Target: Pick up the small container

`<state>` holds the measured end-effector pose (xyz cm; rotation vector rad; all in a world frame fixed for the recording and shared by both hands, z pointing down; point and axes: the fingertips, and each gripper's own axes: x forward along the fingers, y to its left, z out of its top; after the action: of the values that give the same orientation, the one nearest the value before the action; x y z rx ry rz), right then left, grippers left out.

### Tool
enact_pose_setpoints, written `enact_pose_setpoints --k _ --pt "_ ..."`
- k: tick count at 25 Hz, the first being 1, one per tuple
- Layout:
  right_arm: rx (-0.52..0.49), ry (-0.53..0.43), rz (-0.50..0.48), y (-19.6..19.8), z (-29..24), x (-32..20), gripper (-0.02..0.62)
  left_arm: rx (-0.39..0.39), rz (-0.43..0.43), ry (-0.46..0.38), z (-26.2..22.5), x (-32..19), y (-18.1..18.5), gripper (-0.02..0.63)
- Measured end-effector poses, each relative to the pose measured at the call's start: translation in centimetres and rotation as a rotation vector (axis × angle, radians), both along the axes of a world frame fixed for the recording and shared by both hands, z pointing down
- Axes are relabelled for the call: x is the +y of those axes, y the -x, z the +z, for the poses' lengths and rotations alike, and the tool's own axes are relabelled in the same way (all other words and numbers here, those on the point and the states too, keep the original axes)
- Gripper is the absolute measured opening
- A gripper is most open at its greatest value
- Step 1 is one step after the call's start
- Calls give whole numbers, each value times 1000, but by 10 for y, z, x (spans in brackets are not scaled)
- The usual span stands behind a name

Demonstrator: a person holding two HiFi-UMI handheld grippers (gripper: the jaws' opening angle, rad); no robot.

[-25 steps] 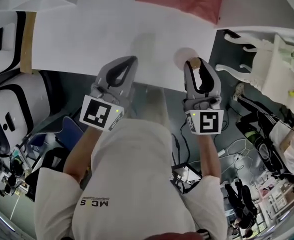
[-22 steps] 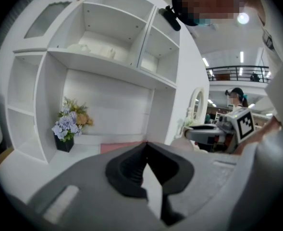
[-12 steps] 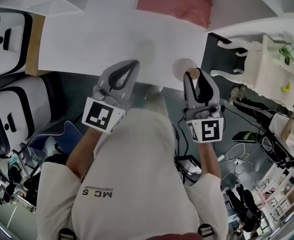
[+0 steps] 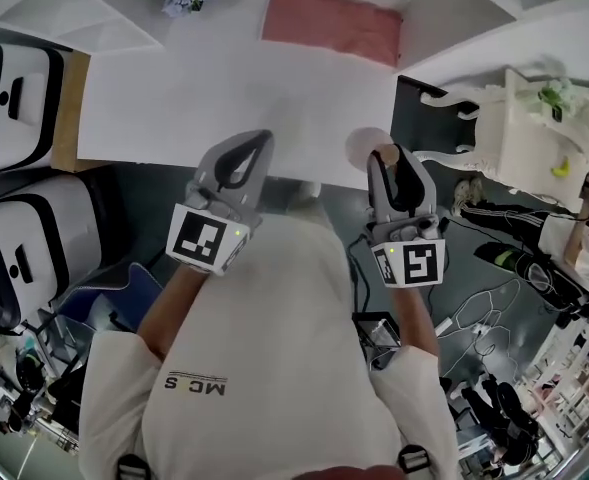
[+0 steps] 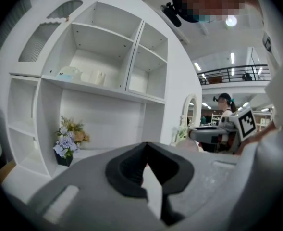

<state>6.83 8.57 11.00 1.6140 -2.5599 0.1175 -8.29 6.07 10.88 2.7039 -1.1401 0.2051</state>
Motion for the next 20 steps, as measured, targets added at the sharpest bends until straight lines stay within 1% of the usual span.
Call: enact_pose_setpoints --k 4,20 --pt "24 -10 5 0 1 2 124 -3 10 -8 0 -3 -2 -2" --pt "-8 6 -5 -1 2 -1 124 -17 -11 4 2 -8 0 -2"
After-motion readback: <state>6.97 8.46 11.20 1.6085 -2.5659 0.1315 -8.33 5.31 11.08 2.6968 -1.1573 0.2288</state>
